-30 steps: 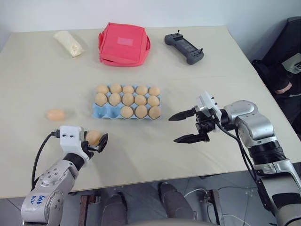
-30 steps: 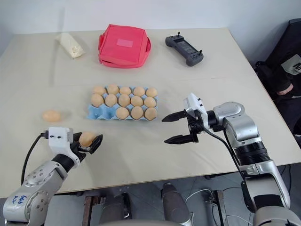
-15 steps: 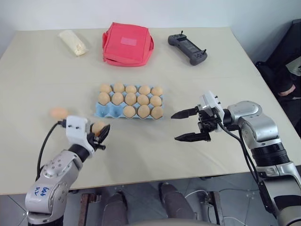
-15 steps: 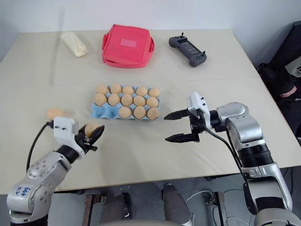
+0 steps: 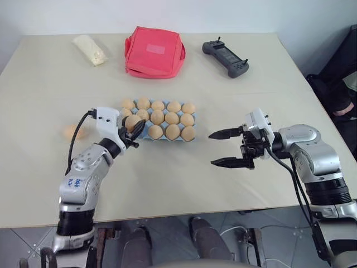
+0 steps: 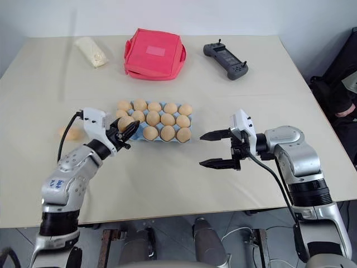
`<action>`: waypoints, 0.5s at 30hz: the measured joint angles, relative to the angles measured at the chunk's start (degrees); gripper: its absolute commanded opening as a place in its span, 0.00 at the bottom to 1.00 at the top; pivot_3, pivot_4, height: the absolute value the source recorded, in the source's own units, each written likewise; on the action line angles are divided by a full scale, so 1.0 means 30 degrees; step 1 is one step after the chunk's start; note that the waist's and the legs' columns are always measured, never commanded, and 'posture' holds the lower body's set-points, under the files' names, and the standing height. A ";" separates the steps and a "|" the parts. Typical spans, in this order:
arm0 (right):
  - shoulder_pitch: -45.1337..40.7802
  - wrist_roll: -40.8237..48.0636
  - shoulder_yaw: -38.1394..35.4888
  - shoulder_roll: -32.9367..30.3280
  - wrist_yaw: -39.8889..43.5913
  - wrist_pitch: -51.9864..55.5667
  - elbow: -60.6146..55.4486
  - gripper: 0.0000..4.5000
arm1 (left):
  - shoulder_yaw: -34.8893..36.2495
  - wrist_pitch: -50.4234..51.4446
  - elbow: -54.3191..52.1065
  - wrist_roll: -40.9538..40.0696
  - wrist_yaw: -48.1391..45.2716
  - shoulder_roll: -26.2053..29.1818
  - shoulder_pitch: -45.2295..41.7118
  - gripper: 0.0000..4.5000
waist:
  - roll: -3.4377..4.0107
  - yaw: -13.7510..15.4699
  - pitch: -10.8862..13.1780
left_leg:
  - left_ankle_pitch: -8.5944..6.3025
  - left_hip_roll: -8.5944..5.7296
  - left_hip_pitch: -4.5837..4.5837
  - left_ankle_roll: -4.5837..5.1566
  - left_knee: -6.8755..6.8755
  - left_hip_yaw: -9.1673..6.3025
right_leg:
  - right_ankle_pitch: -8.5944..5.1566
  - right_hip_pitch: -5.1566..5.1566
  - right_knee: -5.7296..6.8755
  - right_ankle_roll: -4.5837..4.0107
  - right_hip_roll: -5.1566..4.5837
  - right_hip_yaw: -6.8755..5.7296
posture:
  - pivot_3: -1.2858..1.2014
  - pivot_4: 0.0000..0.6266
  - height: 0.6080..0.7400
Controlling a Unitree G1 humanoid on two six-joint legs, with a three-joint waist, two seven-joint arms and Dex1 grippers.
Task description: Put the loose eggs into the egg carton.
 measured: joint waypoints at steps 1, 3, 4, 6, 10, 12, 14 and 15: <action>0.0146 0.0006 -0.0003 -0.0013 -0.0111 0.0035 -0.0130 1.00 | -0.0092 -0.0194 0.0277 0.0089 -0.0196 -0.0053 -0.0202 0.38 | 0.0000 0.0044 0.0000 | -0.0001 0.0000 -0.0004 -0.0002 -0.0007 0.0001 | 0.0000 -0.0002 -0.0003 0.0001 0.0000 0.0001 | 0.52 0.24 1.00; 0.0242 0.0048 -0.0012 -0.0056 -0.0269 0.0181 -0.0244 1.00 | -0.0186 -0.0344 0.0482 0.0142 -0.0440 -0.0055 -0.0312 0.38 | 0.0001 0.0104 -0.0001 | -0.0004 0.0002 -0.0003 -0.0007 -0.0013 0.0006 | -0.0001 -0.0006 -0.0004 0.0003 0.0000 0.0001 | 0.52 0.24 1.00; 0.0267 0.0113 -0.0059 -0.0108 -0.0335 0.0245 -0.0292 1.00 | -0.0213 -0.0390 0.0601 0.0150 -0.0576 -0.0065 -0.0336 0.38 | 0.0001 0.0182 0.0000 | -0.0003 0.0004 -0.0003 -0.0007 -0.0014 0.0006 | -0.0001 -0.0012 -0.0001 0.0004 0.0001 0.0000 | 0.52 0.24 1.00; 0.0379 0.0187 -0.0157 -0.0280 -0.0454 0.0275 -0.0482 1.00 | -0.0322 -0.0332 0.0715 0.0168 -0.0832 -0.0057 -0.0326 0.54 | 0.0001 0.0327 0.0000 | -0.0003 0.0003 -0.0004 -0.0007 -0.0010 0.0006 | -0.0001 -0.0014 0.0003 0.0003 0.0000 -0.0001 | 0.52 0.24 1.00; 0.0577 0.0230 -0.0204 -0.0403 -0.0594 0.0307 -0.0714 1.00 | -0.0435 0.0029 0.0626 0.0173 -0.0977 -0.0013 -0.0276 0.79 | 0.0001 0.0533 0.0000 | -0.0003 0.0002 -0.0006 -0.0006 0.0017 0.0009 | 0.0002 -0.0009 0.0007 0.0008 -0.0001 0.0001 | 0.52 0.24 1.00; 0.0653 0.0230 -0.0204 -0.0406 -0.0651 0.0312 -0.0715 1.00 | -0.0403 0.0487 0.0255 0.0135 -0.0970 0.0119 -0.0233 0.92 | 0.0001 0.0615 0.0000 | -0.0003 0.0003 -0.0006 -0.0005 0.0020 0.0008 | 0.0002 -0.0011 0.0014 0.0008 0.0000 0.0001 | 0.52 0.24 1.00; 0.0656 0.0230 -0.0204 -0.0406 -0.0669 0.0309 -0.0713 1.00 | -0.0389 0.1144 -0.0438 0.0027 -0.0960 0.0214 -0.0198 0.99 | 0.0001 0.0723 0.0000 | -0.0003 0.0003 -0.0005 -0.0006 0.0020 0.0009 | 0.0002 -0.0011 0.0014 0.0008 0.0000 0.0001 | 0.52 0.24 1.00; 0.0656 0.0230 -0.0202 -0.0406 -0.0672 0.0309 -0.0712 1.00 | -0.0388 0.1329 -0.0681 0.0047 -0.0915 0.0255 -0.0196 0.99 | 0.0001 0.0759 0.0000 | -0.0003 0.0003 -0.0007 -0.0006 0.0020 0.0008 | 0.0002 -0.0012 0.0012 0.0007 0.0000 0.0000 | 0.52 0.24 1.00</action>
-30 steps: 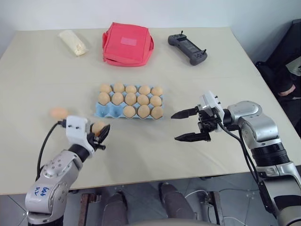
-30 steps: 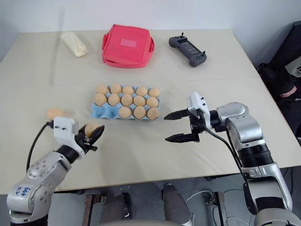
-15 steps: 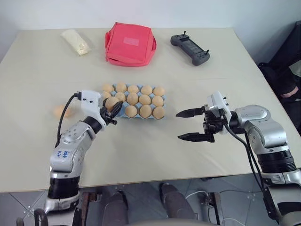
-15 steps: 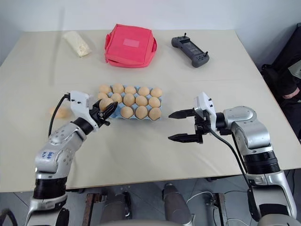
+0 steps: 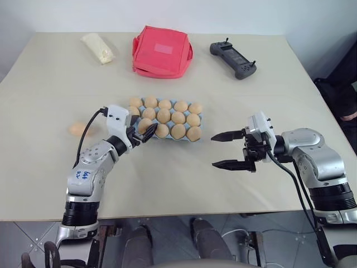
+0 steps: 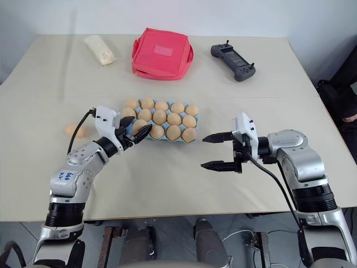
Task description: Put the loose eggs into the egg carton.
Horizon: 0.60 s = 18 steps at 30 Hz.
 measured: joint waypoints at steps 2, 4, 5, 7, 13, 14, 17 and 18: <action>-0.0009 0.0000 0.0000 0.0000 0.0000 -0.0006 0.0001 1.00 | 0.0036 0.0235 -0.0352 0.0114 0.0218 0.0136 0.0009 0.99 | 0.0000 0.0022 0.0000 | 0.0000 -0.0001 0.0000 0.0000 0.0000 0.0000 | 0.0000 0.0001 -0.0001 0.0000 0.0000 0.0001 | 0.52 0.24 1.00; -0.0024 -0.0001 0.0004 0.0000 0.0001 -0.0019 0.0032 1.00 | 0.0305 0.0803 -0.1204 -0.0088 0.0211 0.0377 0.0251 0.99 | 0.0000 -0.0002 0.0000 | -0.0001 0.0001 -0.0002 -0.0001 -0.0008 0.0003 | 0.0000 -0.0002 -0.0004 0.0000 0.0000 0.0002 | 0.52 0.24 1.00; -0.0041 -0.0002 0.0009 0.0001 0.0004 -0.0030 0.0048 1.00 | 0.0653 0.1237 -0.2018 -0.0455 0.0084 0.0626 0.0561 0.99 | 0.0000 -0.0029 0.0000 | -0.0002 0.0005 -0.0002 -0.0003 -0.0019 0.0007 | -0.0001 -0.0011 -0.0005 -0.0001 0.0000 0.0002 | 0.52 0.24 1.00; -0.0088 -0.0001 0.0008 -0.0003 0.0014 -0.0056 0.0098 1.00 | 0.1689 0.1948 -0.3661 -0.1295 -0.0196 0.1282 0.1612 0.99 | 0.0001 -0.0104 0.0000 | -0.0003 0.0015 0.0001 -0.0005 -0.0047 0.0016 | -0.0007 -0.0029 0.0000 -0.0012 0.0002 0.0001 | 0.52 0.24 1.00; -0.0149 -0.0010 -0.0044 -0.0083 0.0089 -0.0206 0.0439 1.00 | 0.6826 0.3417 -0.5865 -0.2443 -0.0468 0.3363 0.6023 0.99 | 0.0001 -0.0092 0.0002 | -0.0005 0.0021 0.0000 -0.0004 -0.0038 0.0020 | -0.0019 -0.0037 -0.0002 -0.0035 0.0003 0.0000 | 0.52 0.24 1.00; -0.0163 -0.0016 -0.0047 -0.0093 0.0110 -0.0248 0.0541 1.00 | 0.7375 0.3449 -0.5943 -0.2466 -0.0555 0.3618 0.6605 0.99 | 0.0001 -0.0087 0.0002 | -0.0007 0.0017 0.0000 -0.0003 -0.0028 0.0023 | -0.0022 -0.0034 -0.0007 -0.0043 -0.0002 0.0000 | 0.52 0.24 1.00; -0.0471 -0.0030 0.0067 -0.0076 0.0369 -0.0532 0.0962 1.00 | 0.9093 0.3231 -0.6091 -0.2850 -0.1181 0.3760 0.8494 0.99 | -0.0002 -0.0041 0.0004 | -0.0009 0.0011 -0.0001 0.0002 -0.0004 0.0025 | -0.0178 -0.0022 -0.0015 -0.0346 -0.0017 -0.0001 | 0.52 0.24 1.00; -0.0546 -0.0033 0.0076 -0.0075 0.0452 -0.0581 0.1136 1.00 | 0.9399 0.3147 -0.6088 -0.2958 -0.1311 0.3721 0.8870 0.99 | -0.0003 -0.0045 0.0004 | -0.0009 0.0011 0.0000 0.0002 0.0001 0.0025 | -0.0183 -0.0019 -0.0013 -0.0357 -0.0018 -0.0001 | 0.52 0.24 1.00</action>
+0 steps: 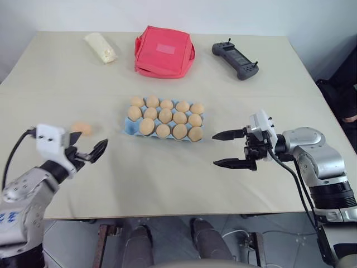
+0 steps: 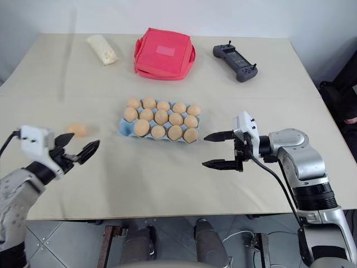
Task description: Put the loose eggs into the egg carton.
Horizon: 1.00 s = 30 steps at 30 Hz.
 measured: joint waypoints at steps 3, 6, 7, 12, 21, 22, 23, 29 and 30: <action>-0.0448 -0.0080 0.0095 0.0055 0.0270 -0.0420 0.0941 1.00 | 0.1025 -0.0680 -0.0003 -0.0205 -0.0681 -0.0114 0.1620 0.99 | 0.0000 -0.0054 -0.0001 | -0.0001 0.0003 0.0002 0.0001 0.0006 0.0006 | 0.0000 0.0000 0.0001 -0.0006 -0.0001 0.0001 | 0.52 0.24 1.00; -0.0825 -0.0203 0.0135 0.0104 0.0450 -0.0863 0.1659 1.00 | 0.1819 -0.1171 0.0012 -0.0314 -0.1045 -0.0329 0.2900 0.99 | 0.0000 -0.0125 0.0000 | -0.0003 0.0010 0.0004 0.0002 -0.0011 0.0006 | -0.0006 -0.0007 0.0001 -0.0017 0.0001 -0.0002 | 0.52 0.24 1.00; -0.0846 -0.0260 0.0138 0.0109 0.0473 -0.0969 0.1733 1.00 | 0.2004 -0.1263 0.0025 -0.0316 -0.1065 -0.0334 0.3137 0.99 | 0.0000 -0.0147 -0.0001 | -0.0003 0.0009 0.0004 0.0002 -0.0019 0.0006 | -0.0008 -0.0009 0.0000 -0.0021 0.0001 -0.0002 | 0.52 0.24 1.00; -0.1088 -0.0448 0.0182 0.0411 0.0541 -0.1200 0.2280 1.00 | 0.2512 -0.1767 0.0156 -0.0320 -0.1051 -0.0337 0.3246 0.99 | 0.0000 -0.0211 0.0000 | -0.0003 0.0007 0.0004 0.0001 -0.0024 0.0007 | -0.0012 -0.0012 0.0001 -0.0027 0.0000 -0.0003 | 0.52 0.24 1.00; -0.1293 -0.0720 0.0206 0.0810 0.0500 -0.1311 0.2287 1.00 | -0.0130 -0.1755 0.6285 0.1566 0.1104 0.1609 -0.4148 0.99 | 0.0001 -0.0219 -0.0001 | 0.0004 -0.0005 0.0007 0.0010 -0.0004 0.0005 | 0.0027 -0.0004 0.0026 0.0045 0.0003 -0.0011 | 0.52 0.24 1.00; -0.1306 -0.0732 0.0226 0.0856 0.0494 -0.1311 0.2233 1.00 | -0.0512 -0.1776 0.7357 0.1842 0.1274 0.1691 -0.5129 0.99 | 0.0001 -0.0222 0.0000 | 0.0004 0.0002 0.0003 0.0009 -0.0013 0.0004 | 0.0052 -0.0014 0.0024 0.0091 0.0009 -0.0015 | 0.52 0.24 1.00; -0.1299 -0.0740 0.0225 0.0858 0.0488 -0.1311 0.2206 1.00 | -0.0830 -0.1810 0.8095 0.2060 0.1339 0.1764 -0.5713 0.99 | 0.0001 -0.0222 -0.0001 | 0.0001 0.0002 0.0002 0.0002 -0.0023 0.0004 | 0.0171 -0.0015 0.0023 0.0317 0.0009 -0.0017 | 0.52 0.24 1.00; -0.1170 -0.0782 0.0180 0.0799 0.0305 -0.1147 0.1907 1.00 | -0.3764 -0.2279 1.3671 0.3304 0.0381 0.2158 -0.9498 0.99 | 0.0003 -0.0375 -0.0001 | -0.0006 0.0016 -0.0003 -0.0023 -0.0107 0.0023 | 0.0153 -0.0066 0.0019 0.0303 0.0024 -0.0027 | 0.52 0.24 1.00; -0.1144 -0.0780 0.0180 0.0798 0.0279 -0.1135 0.1821 1.00 | -0.4021 -0.2357 1.4042 0.3415 0.0181 0.2159 -0.9677 0.99 | 0.0002 -0.0397 -0.0001 | -0.0004 0.0018 -0.0004 -0.0027 -0.0114 0.0024 | 0.0150 -0.0075 0.0018 0.0303 0.0026 -0.0030 | 0.52 0.24 1.00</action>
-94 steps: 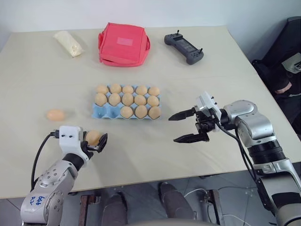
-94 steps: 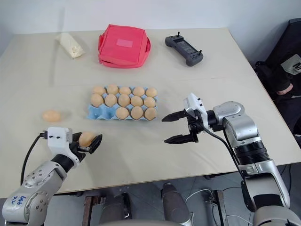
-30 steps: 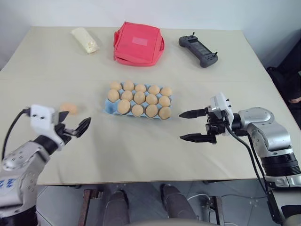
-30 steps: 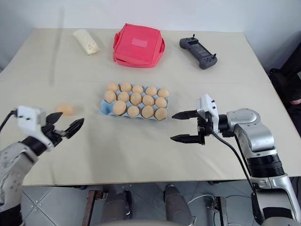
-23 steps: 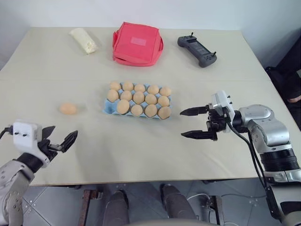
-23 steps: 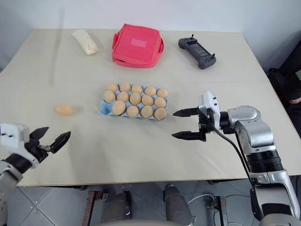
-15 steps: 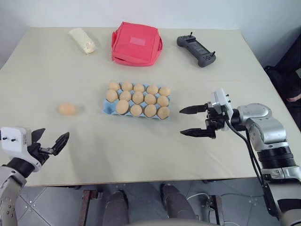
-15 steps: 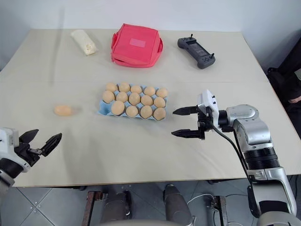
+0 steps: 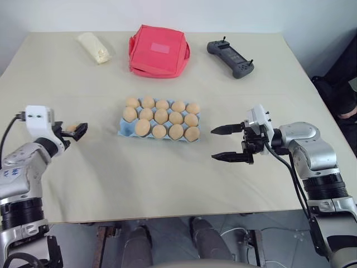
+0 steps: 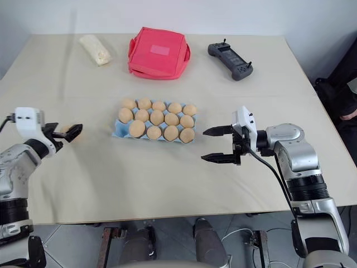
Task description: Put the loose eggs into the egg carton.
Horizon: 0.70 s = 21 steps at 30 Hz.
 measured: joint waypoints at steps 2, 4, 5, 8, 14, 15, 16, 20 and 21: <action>0.0244 0.0003 -0.0017 -0.0068 -0.0111 0.0032 -0.0284 1.00 | -0.0574 -0.0438 0.0934 0.0312 -0.0467 0.0070 -0.0596 0.99 | 0.0000 0.0037 0.0000 | 0.0009 0.0002 0.0002 -0.0016 -0.0022 -0.0001 | -0.0006 0.0001 0.0001 -0.0004 0.0001 -0.0013 | 0.52 0.24 1.00; 0.0443 0.0009 -0.0019 -0.0095 -0.0230 0.0077 -0.0419 1.00 | -0.0788 -0.0621 0.1264 0.0432 -0.0798 0.0197 -0.0764 0.99 | 0.0001 0.0036 0.0000 | 0.0013 0.0002 0.0005 -0.0022 -0.0013 0.0001 | -0.0006 0.0004 0.0006 -0.0004 0.0000 -0.0010 | 0.52 0.24 1.00; 0.0501 0.0008 -0.0019 -0.0126 -0.0296 0.0108 -0.0424 1.00 | -0.0871 -0.0732 0.1387 0.0469 -0.0908 0.0234 -0.0804 0.91 | 0.0001 0.0041 0.0000 | 0.0014 0.0001 0.0004 -0.0024 -0.0005 0.0000 | -0.0006 0.0006 0.0009 -0.0003 -0.0001 -0.0010 | 0.52 0.24 1.00; 0.0560 0.0017 -0.0023 -0.0244 -0.0403 0.0280 -0.0666 1.00 | -0.0879 -0.0966 0.1376 0.0491 -0.1154 0.0231 -0.0637 0.73 | 0.0001 0.0046 0.0000 | 0.0017 0.0002 0.0005 -0.0021 0.0021 0.0001 | -0.0003 0.0007 0.0035 0.0001 -0.0002 -0.0008 | 0.52 0.24 1.00; 0.0577 0.0040 -0.0029 -0.0306 -0.0559 0.0420 -0.0777 1.00 | -0.0884 -0.1021 -0.0045 0.0468 -0.1428 0.0247 0.0415 0.53 | 0.0000 0.0061 0.0000 | 0.0018 0.0001 0.0004 -0.0018 0.0047 -0.0001 | -0.0001 0.0010 0.0052 0.0003 -0.0001 -0.0005 | 0.52 0.24 1.00; 0.0577 0.0040 -0.0030 -0.0307 -0.0567 0.0420 -0.0775 1.00 | -0.0882 -0.1034 -0.0574 0.0454 -0.1573 0.0247 0.0637 0.53 | 0.0000 0.0081 0.0001 | 0.0018 0.0002 0.0003 -0.0018 0.0046 -0.0001 | -0.0002 0.0009 0.0053 0.0003 -0.0001 -0.0006 | 0.52 0.24 1.00; 0.0577 0.0041 -0.0031 -0.0307 -0.0577 0.0419 -0.0776 1.00 | -0.0882 -0.1084 -0.1193 0.0368 -0.1779 0.0236 0.0788 0.53 | 0.0000 0.0115 0.0001 | 0.0018 0.0002 0.0003 -0.0019 0.0047 -0.0002 | -0.0002 0.0009 0.0052 0.0003 -0.0001 -0.0005 | 0.52 0.24 1.00; 0.0577 0.0043 -0.0031 -0.0303 -0.0710 0.0417 -0.0783 1.00 | -0.0906 -0.1148 -0.4005 -0.0652 -0.2569 -0.0144 0.0751 0.53 | 0.0001 0.0354 0.0000 | 0.0018 0.0001 0.0003 -0.0019 0.0058 -0.0001 | -0.0001 0.0018 0.0049 0.0004 -0.0003 -0.0004 | 0.52 0.24 1.00; 0.0581 0.0045 -0.0031 -0.0303 -0.0765 0.0417 -0.0806 1.00 | -0.1013 -0.0976 -0.4723 -0.1026 -0.2849 -0.0272 0.0751 0.53 | 0.0000 0.0398 0.0000 | 0.0017 0.0001 0.0002 -0.0018 0.0060 -0.0001 | -0.0001 0.0018 0.0049 0.0004 -0.0003 -0.0004 | 0.52 0.24 1.00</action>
